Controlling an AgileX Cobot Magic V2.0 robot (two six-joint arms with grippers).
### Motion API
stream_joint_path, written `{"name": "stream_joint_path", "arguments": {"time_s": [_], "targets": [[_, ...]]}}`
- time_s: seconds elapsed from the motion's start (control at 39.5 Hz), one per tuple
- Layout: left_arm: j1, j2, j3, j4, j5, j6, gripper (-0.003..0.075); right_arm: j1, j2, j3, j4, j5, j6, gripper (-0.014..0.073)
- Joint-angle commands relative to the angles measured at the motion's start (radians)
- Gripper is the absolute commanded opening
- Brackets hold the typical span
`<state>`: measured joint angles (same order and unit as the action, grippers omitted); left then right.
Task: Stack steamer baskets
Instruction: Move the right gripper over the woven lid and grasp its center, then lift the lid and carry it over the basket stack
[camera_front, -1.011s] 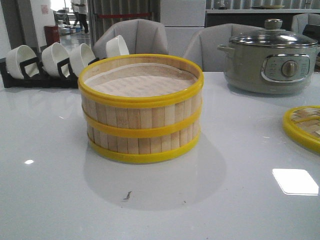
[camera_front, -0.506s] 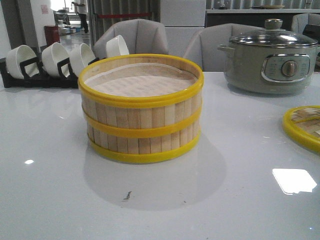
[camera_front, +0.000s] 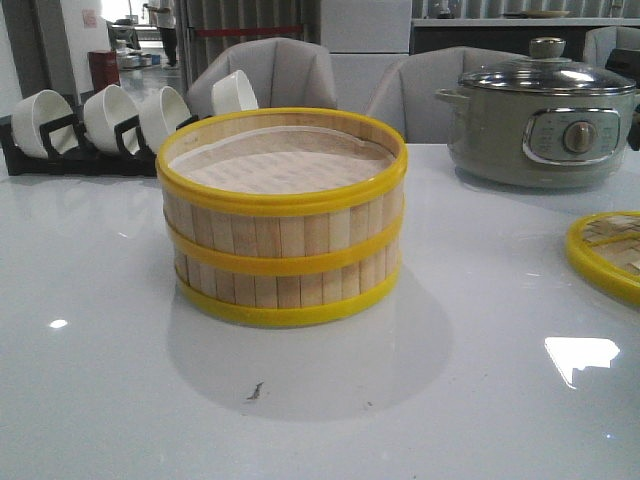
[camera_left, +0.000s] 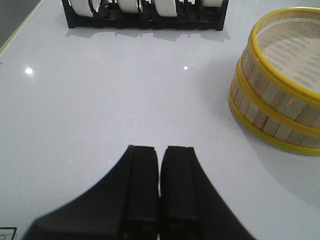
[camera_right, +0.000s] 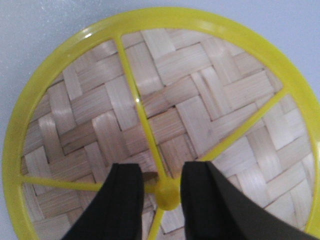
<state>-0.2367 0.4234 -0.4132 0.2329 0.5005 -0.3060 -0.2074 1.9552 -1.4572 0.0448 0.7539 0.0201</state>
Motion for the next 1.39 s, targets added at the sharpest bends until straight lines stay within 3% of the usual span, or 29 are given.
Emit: {"name": "stream_joint_path", "arguments": {"time_s": [0.0,1.21,1.37], "targets": [[0.0,0.006,-0.029,0.009,-0.076,-0.01,0.0085,0.001,-0.053,-0.037,-0.008,-0.023,-0.002,0.0321],[0.0,0.006,-0.029,0.009,-0.076,-0.01,0.0085,-0.003,-0.044,-0.037,-0.009,0.012,-0.002,0.0317],[0.0,0.006,-0.029,0.009,-0.076,-0.01,0.0085,-0.003,-0.044,-0.037,-0.009,0.027,-0.002,0.0175]]}}
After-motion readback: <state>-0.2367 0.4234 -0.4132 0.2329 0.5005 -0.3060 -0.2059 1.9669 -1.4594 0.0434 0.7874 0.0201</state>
